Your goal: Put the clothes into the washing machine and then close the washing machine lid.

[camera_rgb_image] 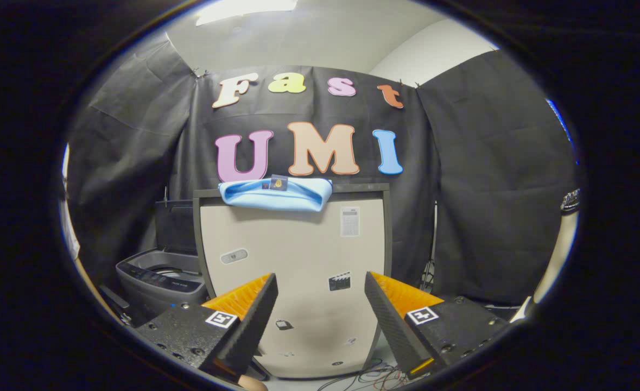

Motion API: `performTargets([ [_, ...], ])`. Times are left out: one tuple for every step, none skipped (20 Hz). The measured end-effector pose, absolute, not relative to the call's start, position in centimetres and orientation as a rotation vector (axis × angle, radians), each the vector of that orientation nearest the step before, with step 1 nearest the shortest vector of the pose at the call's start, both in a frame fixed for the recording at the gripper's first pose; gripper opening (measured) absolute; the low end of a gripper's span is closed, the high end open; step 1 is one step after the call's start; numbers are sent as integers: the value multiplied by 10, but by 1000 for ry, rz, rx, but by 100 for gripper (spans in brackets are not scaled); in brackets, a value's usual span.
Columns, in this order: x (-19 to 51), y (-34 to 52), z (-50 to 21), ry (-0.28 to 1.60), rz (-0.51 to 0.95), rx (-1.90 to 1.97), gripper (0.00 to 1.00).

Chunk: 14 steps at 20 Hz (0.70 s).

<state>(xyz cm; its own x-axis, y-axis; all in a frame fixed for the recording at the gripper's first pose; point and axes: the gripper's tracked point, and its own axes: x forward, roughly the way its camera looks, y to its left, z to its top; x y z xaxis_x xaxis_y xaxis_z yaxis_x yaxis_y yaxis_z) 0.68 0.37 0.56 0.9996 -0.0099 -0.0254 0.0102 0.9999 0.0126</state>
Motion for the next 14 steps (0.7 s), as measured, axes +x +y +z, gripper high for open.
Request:
performTargets([
  [7,3,9,18,-20,4,98],
  [9,2,16,8,-28,-10,98],
  [11,2,22,-4,-34,-21,98],
  [14,2,26,-4,-38,-27,97],
  [19,1,29,2,-42,-31,97],
  [23,1,35,8,-49,-28,97],
  [28,2,43,13,-51,-18,97],
  [34,3,54,14,-52,3,98],
  [42,7,67,7,-49,27,98],
  [52,11,84,-7,-43,46,98],
  [62,14,99,-26,-41,59,98],
  [74,17,115,-39,-35,66,97],
  [87,22,128,-49,-27,69,97],
  [103,27,143,-51,-22,61,97],
])
